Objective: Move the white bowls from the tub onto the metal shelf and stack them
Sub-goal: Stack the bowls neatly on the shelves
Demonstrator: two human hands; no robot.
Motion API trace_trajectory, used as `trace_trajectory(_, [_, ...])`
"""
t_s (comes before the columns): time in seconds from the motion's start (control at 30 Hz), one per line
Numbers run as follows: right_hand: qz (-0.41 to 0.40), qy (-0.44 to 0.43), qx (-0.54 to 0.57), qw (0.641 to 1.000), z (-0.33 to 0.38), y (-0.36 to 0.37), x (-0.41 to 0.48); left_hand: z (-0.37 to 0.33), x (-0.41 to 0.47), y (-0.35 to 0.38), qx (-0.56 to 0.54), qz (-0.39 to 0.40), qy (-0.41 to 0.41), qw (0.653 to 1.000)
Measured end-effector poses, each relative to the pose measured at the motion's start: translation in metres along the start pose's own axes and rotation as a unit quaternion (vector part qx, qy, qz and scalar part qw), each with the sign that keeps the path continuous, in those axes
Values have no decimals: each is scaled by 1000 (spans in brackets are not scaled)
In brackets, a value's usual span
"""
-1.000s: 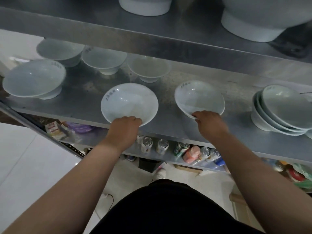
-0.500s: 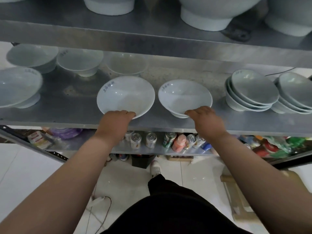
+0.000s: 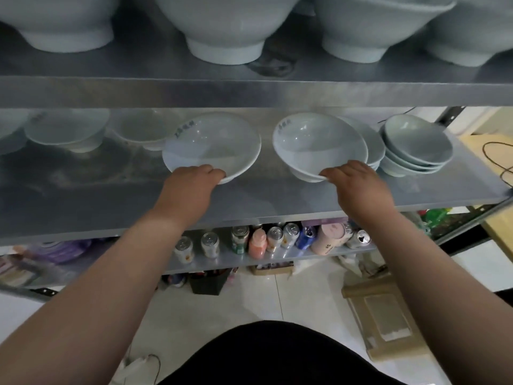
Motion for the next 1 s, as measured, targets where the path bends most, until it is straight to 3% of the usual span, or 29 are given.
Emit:
trace_trajectory(0.6, [5, 56, -31, 998, -263, -50, -62, -238, 155, 87, 29, -26, 66, 997])
trace_trajectory(1.0, [79, 81, -32, 993, -349, -21, -83, -299, 200, 139, 116, 128, 31, 984])
Point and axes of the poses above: each hand's wrist, its own x-axis towards the middle knuckle, its own y-axis out of the palm, z = x × y, the point moved 1 cm from there along x, towards the middle knuckle, and after that the axes turned 15 degrees about -z, right-handed, at the moved point
